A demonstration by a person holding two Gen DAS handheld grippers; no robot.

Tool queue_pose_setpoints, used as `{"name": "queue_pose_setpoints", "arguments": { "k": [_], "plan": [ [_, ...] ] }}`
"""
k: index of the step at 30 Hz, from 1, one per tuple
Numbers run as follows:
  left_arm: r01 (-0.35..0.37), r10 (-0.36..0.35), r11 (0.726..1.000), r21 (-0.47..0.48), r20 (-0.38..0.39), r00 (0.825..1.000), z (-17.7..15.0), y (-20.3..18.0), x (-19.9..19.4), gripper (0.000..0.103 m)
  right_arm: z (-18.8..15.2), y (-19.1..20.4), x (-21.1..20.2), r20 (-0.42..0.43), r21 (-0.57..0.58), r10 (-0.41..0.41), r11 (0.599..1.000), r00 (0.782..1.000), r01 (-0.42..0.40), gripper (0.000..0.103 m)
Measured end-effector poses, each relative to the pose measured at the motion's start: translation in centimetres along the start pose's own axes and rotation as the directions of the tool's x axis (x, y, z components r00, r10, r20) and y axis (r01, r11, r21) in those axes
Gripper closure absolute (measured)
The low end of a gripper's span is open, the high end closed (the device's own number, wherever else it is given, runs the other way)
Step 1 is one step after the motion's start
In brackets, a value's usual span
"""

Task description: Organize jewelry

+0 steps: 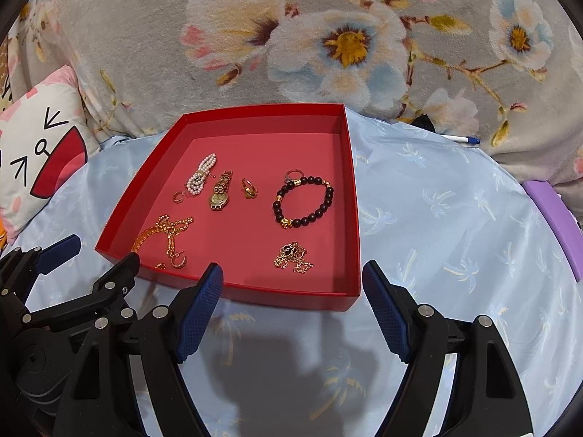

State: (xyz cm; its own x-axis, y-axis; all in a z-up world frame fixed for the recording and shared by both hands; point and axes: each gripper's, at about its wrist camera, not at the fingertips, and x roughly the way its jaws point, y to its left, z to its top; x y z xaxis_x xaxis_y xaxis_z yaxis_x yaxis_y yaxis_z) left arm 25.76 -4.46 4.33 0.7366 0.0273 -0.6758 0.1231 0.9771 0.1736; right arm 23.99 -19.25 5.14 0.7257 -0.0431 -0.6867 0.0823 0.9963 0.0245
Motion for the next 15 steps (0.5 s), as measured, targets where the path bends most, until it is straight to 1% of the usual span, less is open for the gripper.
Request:
{"name": "queue_pose_setpoints", "arguments": {
  "k": [15],
  "plan": [
    [-0.002, 0.002, 1.0, -0.003, -0.001, 1.0, -0.01, 0.1, -0.05, 0.035, 0.05, -0.05, -0.08, -0.003, 0.003, -0.002, 1.0, 1.0, 0.002, 0.026]
  ]
}}
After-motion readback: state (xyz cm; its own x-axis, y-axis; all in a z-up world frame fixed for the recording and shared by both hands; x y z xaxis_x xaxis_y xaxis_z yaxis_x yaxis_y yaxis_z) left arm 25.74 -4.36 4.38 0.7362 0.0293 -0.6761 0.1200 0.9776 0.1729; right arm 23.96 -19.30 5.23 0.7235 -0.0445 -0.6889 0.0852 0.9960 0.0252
